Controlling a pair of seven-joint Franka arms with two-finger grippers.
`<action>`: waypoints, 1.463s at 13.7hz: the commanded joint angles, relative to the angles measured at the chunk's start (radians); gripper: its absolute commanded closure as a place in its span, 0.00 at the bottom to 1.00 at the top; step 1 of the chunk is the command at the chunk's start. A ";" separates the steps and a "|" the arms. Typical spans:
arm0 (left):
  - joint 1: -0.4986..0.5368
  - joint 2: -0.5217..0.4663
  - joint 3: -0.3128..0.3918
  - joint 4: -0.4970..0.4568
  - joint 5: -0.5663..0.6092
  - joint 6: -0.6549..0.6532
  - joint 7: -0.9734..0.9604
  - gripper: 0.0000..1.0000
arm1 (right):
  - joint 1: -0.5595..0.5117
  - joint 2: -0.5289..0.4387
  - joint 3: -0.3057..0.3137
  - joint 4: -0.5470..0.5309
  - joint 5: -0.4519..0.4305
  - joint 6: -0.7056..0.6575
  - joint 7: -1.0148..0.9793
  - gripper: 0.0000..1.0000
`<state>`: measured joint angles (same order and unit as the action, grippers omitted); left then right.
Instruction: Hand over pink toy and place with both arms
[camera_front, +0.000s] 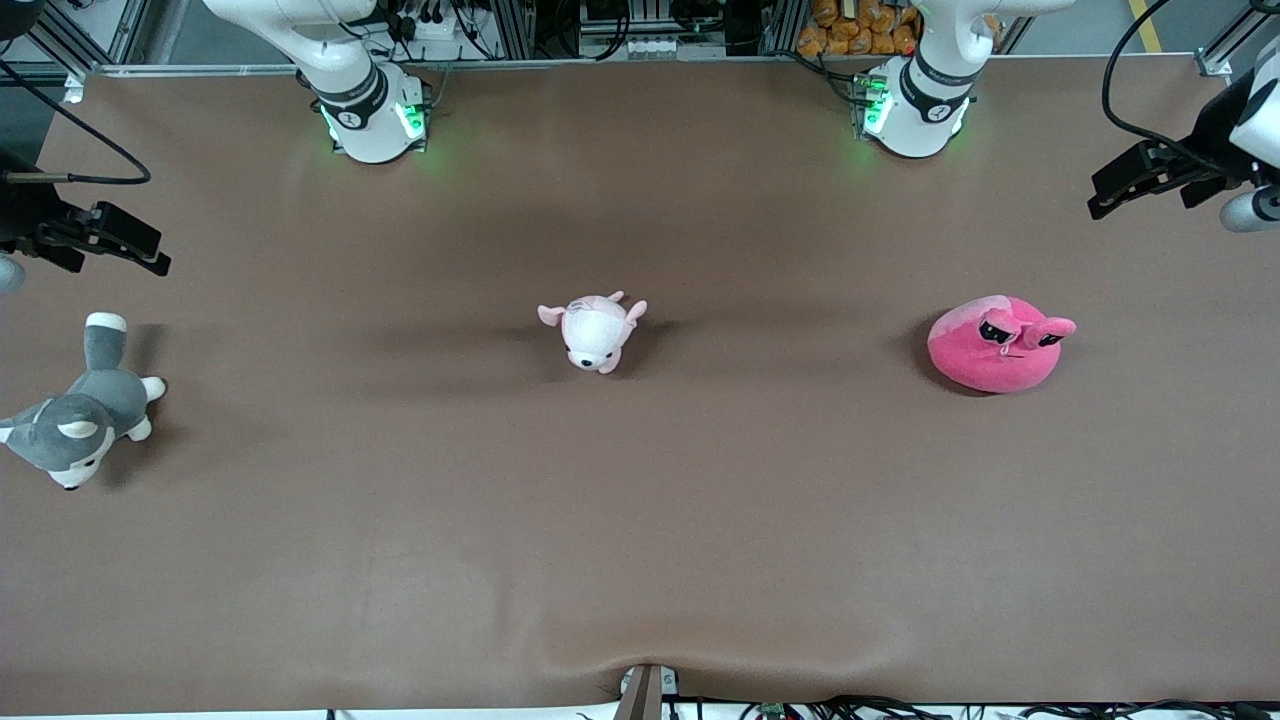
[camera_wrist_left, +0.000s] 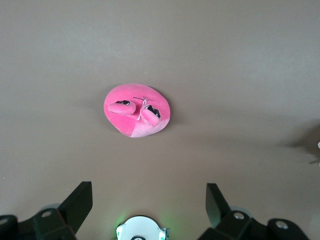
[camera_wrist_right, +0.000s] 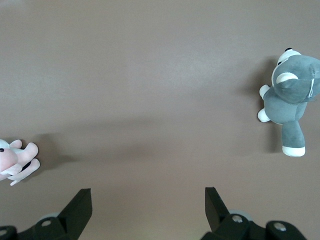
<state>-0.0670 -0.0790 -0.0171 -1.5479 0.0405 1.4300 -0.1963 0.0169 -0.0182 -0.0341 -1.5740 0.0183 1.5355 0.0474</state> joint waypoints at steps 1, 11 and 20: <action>0.009 0.024 0.003 0.042 0.004 -0.028 0.015 0.00 | -0.002 -0.006 0.005 -0.006 -0.009 0.000 0.011 0.00; 0.006 0.019 -0.007 0.032 0.001 -0.072 0.018 0.00 | -0.003 -0.006 0.005 -0.006 -0.009 0.002 0.011 0.00; 0.010 0.021 -0.007 0.011 0.002 -0.074 0.015 0.00 | 0.002 -0.005 0.007 -0.006 -0.011 0.002 0.011 0.00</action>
<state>-0.0611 -0.0600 -0.0228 -1.5427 0.0405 1.3731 -0.1943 0.0196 -0.0182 -0.0317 -1.5747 0.0183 1.5355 0.0474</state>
